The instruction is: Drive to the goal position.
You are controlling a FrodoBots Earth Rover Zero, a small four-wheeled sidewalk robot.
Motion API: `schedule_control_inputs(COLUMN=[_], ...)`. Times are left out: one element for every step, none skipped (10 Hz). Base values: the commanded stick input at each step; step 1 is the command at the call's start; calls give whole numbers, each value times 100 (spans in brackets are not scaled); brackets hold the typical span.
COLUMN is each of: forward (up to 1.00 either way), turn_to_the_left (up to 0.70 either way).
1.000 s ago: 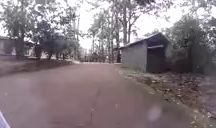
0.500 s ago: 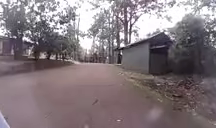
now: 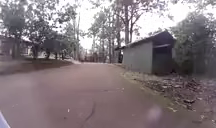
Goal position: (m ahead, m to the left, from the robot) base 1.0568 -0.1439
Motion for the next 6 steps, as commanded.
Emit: schedule_control_inputs(forward=[70, 70, 70, 70, 70, 70], turn_to_the_left=[0, 0, 0, 0, 0, 0])
